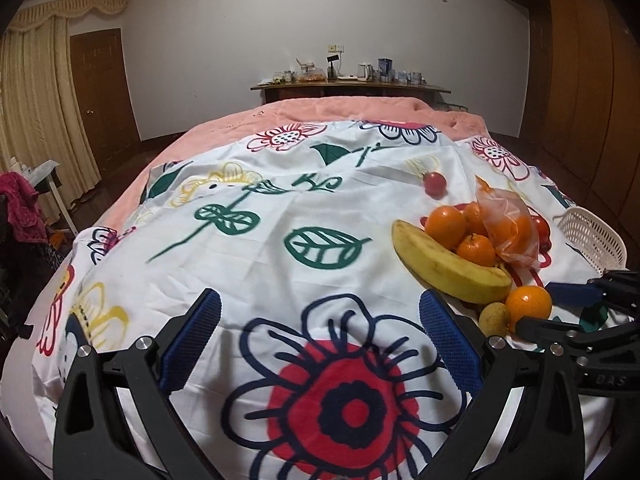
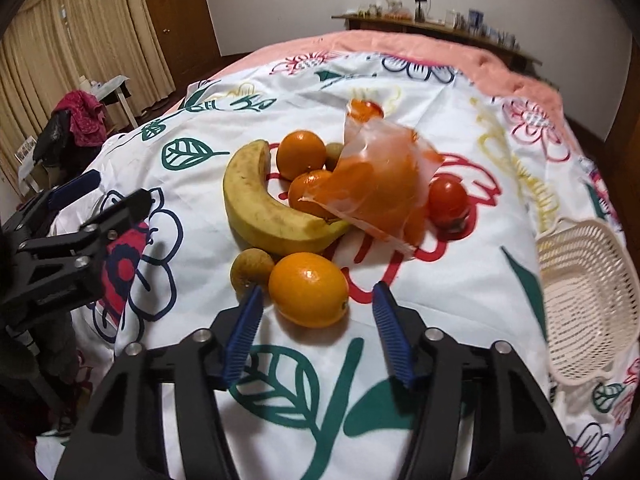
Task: Organize fruits
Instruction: 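Move the right gripper to the large orange and close on it, then drop the orange into the white basket while the left gripper grasps the small yellow fruit, then carry the small yellow fruit into the basket and open the left gripper, then move the right gripper to the clear bag of oranges while the left gripper returns to the fruit, then close the right gripper on the clear bag of oranges, then drop the bag into the basket with the right gripper while the left gripper grasps an orange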
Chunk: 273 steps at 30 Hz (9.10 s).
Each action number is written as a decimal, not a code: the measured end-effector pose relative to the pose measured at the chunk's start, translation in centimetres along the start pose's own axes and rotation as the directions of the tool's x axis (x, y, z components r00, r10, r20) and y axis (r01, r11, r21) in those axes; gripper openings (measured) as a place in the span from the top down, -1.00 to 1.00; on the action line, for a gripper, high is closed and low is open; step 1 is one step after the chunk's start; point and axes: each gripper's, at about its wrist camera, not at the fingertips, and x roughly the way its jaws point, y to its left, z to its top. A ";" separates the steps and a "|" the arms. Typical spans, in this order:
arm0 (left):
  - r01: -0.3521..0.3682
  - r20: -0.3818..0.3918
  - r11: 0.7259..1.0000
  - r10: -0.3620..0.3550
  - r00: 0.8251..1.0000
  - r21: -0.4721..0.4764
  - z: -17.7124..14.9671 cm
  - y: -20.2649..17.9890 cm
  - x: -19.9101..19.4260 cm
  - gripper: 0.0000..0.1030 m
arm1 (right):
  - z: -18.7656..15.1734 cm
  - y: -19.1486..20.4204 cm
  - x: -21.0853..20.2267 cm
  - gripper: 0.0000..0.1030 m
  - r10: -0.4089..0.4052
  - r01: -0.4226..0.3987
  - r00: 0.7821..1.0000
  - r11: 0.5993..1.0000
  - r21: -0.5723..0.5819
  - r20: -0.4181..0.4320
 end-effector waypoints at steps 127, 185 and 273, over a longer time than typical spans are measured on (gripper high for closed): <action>0.625 -0.367 0.728 -0.521 0.771 0.280 4.6 -31.0 3.3 0.52 | -9.4 -25.2 -8.9 -0.08 -0.312 0.121 0.928 0.769 0.627 0.203; 0.270 -0.070 0.963 -0.268 0.961 0.009 9.8 -12.0 3.2 -0.94 | -3.9 -17.4 -6.8 -0.55 -0.091 -0.030 0.973 0.861 0.508 0.213; 0.376 -0.182 0.920 -0.354 0.917 0.106 6.7 -9.3 9.3 0.03 | 2.1 -13.0 -4.6 -0.11 0.180 -0.276 0.956 0.822 0.499 0.233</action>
